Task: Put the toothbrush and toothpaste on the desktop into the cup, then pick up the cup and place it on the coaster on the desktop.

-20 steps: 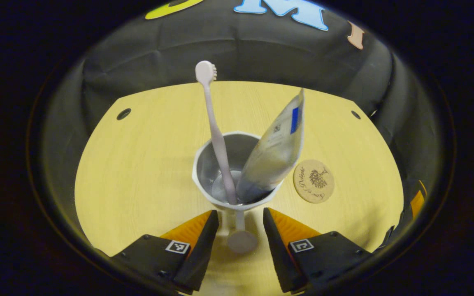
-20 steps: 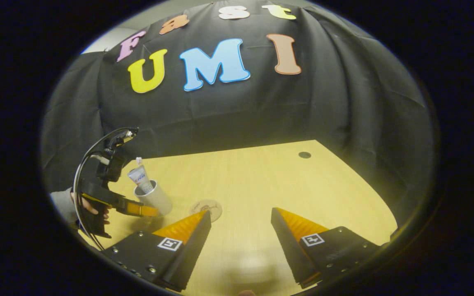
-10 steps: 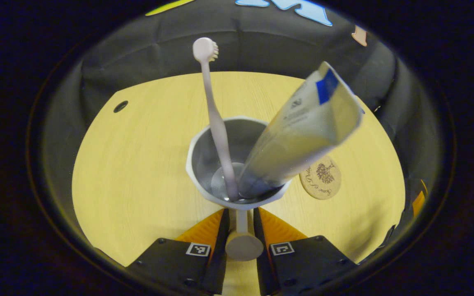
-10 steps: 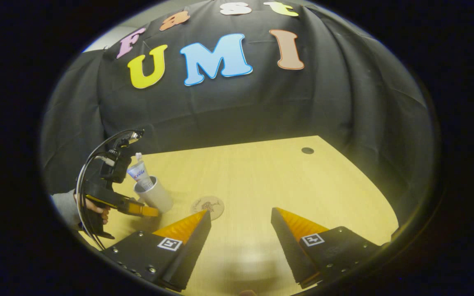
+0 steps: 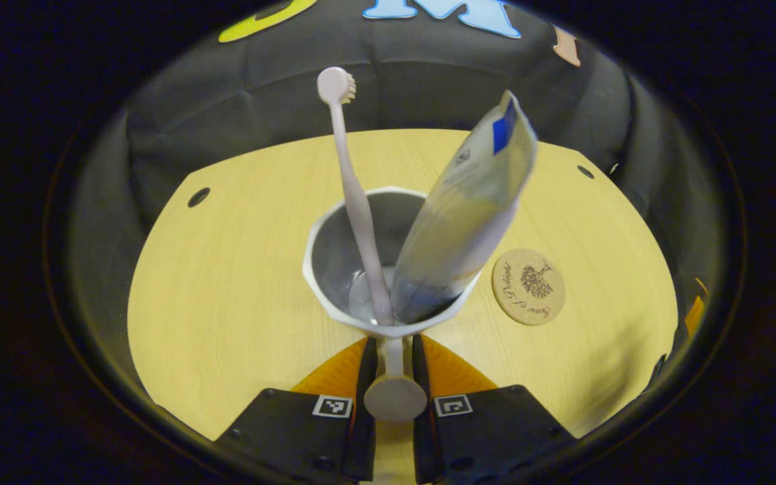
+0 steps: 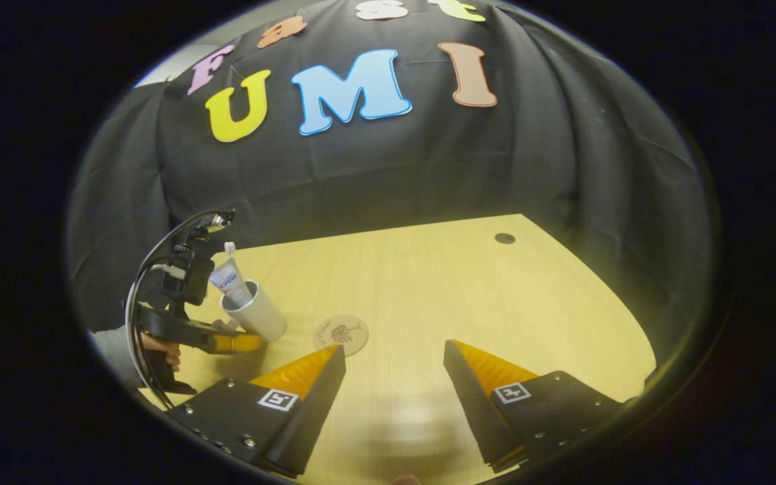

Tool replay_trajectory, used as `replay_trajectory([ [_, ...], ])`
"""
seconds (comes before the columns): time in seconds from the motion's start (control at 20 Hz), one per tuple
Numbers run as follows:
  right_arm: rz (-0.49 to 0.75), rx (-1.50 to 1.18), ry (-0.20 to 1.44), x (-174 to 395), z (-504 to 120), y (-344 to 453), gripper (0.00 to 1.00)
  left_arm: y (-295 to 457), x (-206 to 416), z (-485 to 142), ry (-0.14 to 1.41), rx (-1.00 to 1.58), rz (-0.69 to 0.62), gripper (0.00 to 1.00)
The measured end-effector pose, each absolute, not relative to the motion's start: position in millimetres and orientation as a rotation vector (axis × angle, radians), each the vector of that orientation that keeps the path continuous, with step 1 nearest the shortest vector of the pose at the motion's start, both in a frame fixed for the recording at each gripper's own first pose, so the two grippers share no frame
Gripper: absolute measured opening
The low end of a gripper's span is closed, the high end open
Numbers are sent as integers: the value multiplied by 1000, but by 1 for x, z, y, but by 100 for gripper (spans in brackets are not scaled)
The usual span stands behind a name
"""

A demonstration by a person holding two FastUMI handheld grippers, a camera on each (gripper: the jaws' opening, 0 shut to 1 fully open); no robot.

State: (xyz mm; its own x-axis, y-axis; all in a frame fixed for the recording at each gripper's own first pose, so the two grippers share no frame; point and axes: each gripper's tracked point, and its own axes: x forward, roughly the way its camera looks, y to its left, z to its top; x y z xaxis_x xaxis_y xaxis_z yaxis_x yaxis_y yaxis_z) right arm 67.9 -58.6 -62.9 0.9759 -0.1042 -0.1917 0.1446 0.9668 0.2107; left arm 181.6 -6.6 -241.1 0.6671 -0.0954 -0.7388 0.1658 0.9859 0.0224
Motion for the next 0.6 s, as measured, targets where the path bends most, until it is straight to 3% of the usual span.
replay_trajectory([
  [0.05,-128,226,181,67,-62,-59,90,-9,181,-243,822,97,-155,34],
  [0.1,-128,226,182,67,-63,-60,90,-10,180,-241,818,94,-164,30],
  [0.6,-139,230,170,67,-60,-66,90,-54,178,-223,764,110,-250,29],
])
